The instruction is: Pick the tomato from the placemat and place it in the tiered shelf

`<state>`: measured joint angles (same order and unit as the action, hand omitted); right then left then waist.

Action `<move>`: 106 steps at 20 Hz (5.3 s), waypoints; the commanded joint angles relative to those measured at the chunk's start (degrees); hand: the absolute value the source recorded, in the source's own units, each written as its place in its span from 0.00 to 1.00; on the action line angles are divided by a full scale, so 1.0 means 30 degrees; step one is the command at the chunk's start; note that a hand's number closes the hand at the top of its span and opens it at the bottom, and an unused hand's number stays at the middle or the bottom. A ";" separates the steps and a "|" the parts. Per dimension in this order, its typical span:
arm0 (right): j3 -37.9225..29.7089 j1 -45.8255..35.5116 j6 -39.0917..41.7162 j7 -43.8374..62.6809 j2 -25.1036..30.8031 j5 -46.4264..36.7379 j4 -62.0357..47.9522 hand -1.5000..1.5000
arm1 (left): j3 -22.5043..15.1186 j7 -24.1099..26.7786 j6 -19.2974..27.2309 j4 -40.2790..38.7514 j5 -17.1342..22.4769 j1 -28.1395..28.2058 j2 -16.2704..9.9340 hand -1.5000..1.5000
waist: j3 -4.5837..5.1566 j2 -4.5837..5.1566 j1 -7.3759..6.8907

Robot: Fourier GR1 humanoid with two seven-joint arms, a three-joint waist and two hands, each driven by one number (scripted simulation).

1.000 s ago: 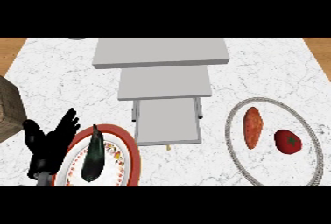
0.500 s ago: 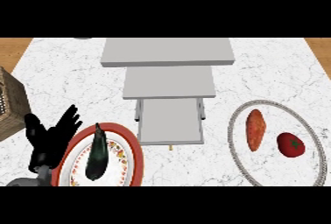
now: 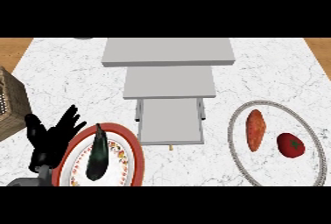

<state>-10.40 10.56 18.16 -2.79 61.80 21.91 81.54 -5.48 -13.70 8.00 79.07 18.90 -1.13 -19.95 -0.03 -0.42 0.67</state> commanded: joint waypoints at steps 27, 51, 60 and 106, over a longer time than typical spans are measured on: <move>0.4122 -0.2169 -0.2693 1.1402 -0.5704 -1.0103 0.4820 0.00 | 0.0985 -0.0629 -0.0866 -0.0351 -0.1712 -0.0215 0.1536 0.50 | 0.0009 0.0130 -0.0205; 0.3814 -0.4326 -0.4731 0.8653 -1.1209 -1.7021 -0.0353 0.00 | 0.2384 -0.0169 -0.2444 -0.1103 -0.2675 -0.0214 0.2249 0.50 | 0.0010 0.0140 -0.0238; 0.5332 -0.4943 -0.1437 0.5830 -1.0341 -1.8061 -0.2931 1.00 | 0.1700 -0.0472 -0.1451 -0.0018 -0.3710 0.0288 0.3412 0.50 | 0.0008 0.0196 -0.0426; 1.5514 -1.9688 -0.3096 2.8883 -2.0582 -2.5532 1.2898 1.00 | 0.2197 -0.1185 -0.1999 -0.0076 -0.3884 0.0056 0.3318 0.50 | 0.0115 -0.0171 -0.0390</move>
<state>41.24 -41.84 4.32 69.69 1.04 -57.20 121.05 2.49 -16.96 1.35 79.25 8.15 -2.30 -11.35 0.13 -1.12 -0.21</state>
